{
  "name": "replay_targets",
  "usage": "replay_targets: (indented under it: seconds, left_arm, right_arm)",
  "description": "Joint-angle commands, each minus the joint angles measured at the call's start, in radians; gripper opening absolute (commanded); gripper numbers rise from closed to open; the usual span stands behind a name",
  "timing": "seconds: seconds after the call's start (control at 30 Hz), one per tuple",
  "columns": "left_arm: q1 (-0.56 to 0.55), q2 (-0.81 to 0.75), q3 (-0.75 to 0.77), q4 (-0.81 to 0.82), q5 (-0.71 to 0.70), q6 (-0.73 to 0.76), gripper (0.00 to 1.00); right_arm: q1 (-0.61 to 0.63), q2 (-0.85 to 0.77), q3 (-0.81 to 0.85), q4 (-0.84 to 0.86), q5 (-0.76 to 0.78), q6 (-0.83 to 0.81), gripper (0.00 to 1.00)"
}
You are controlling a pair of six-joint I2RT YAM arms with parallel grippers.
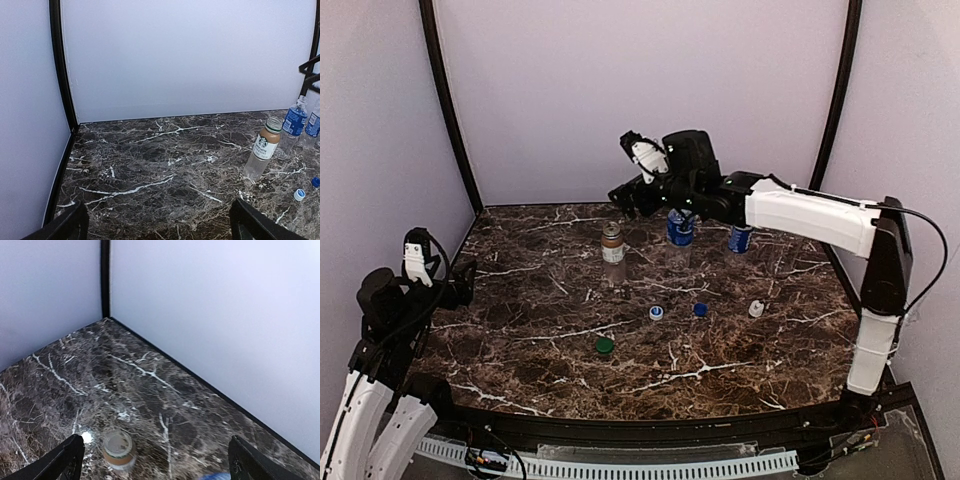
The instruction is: Unscrew the bottle caps
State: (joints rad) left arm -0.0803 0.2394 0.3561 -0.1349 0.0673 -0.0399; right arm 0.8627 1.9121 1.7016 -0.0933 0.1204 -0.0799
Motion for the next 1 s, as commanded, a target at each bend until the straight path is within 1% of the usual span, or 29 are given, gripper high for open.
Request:
replay_targets:
  seconds: [0.0, 0.07, 0.1, 0.17, 0.3, 0.4, 0.47, 0.6, 0.67, 0.7, 0.8, 0.83, 0.97]
  left_arm:
    - [0.015, -0.020, -0.023, 0.018, -0.112, 0.033, 0.99]
    - [0.023, -0.027, -0.030, 0.010, -0.173, 0.060, 0.99]
    - [0.025, -0.030, -0.035, 0.008, -0.209, 0.069, 0.99]
    - [0.035, -0.034, -0.043, 0.005, -0.234, 0.075, 0.99]
    - [0.053, -0.044, -0.083, 0.044, -0.182, 0.075, 0.99]
    - [0.063, -0.029, -0.113, 0.068, -0.128, 0.060, 0.99]
    - [0.068, -0.015, -0.124, 0.073, -0.105, 0.053, 0.99]
    - [0.077, 0.013, -0.137, 0.077, -0.087, 0.046, 0.99]
    - [0.077, 0.016, -0.141, 0.080, -0.076, 0.045, 0.99]
    - [0.099, 0.017, -0.141, 0.081, -0.073, 0.044, 0.99]
    - [0.118, 0.013, -0.141, 0.080, -0.070, 0.044, 0.99]
    - [0.125, 0.012, -0.141, 0.078, -0.044, 0.045, 0.99]
    - [0.147, 0.014, -0.143, 0.077, -0.025, 0.044, 0.99]
  right_arm:
    - [-0.096, -0.196, -0.053, -0.256, 0.272, 0.141, 0.99]
    - [-0.160, -0.323, -0.179, -0.334, 0.330, 0.231, 0.99]
    - [-0.196, -0.391, -0.251, -0.362, 0.344, 0.279, 0.98]
    - [-0.271, -0.546, -0.391, -0.400, 0.349, 0.355, 0.99]
    - [-0.444, -0.799, -0.636, -0.458, 0.300, 0.452, 0.99]
    - [-0.548, -0.929, -0.806, -0.476, 0.236, 0.505, 0.99]
    - [-0.575, -0.987, -0.883, -0.485, 0.232, 0.560, 0.99]
    - [-0.578, -1.135, -1.024, -0.471, 0.247, 0.669, 0.99]
    - [-0.578, -1.195, -1.089, -0.458, 0.290, 0.728, 0.99]
    - [-0.578, -1.215, -1.115, -0.453, 0.313, 0.756, 0.99]
    - [-0.577, -1.238, -1.150, -0.471, 0.360, 0.820, 0.99]
    - [-0.577, -1.235, -1.153, -0.488, 0.379, 0.840, 0.99]
    - [-0.577, -1.220, -1.162, -0.498, 0.400, 0.851, 0.98]
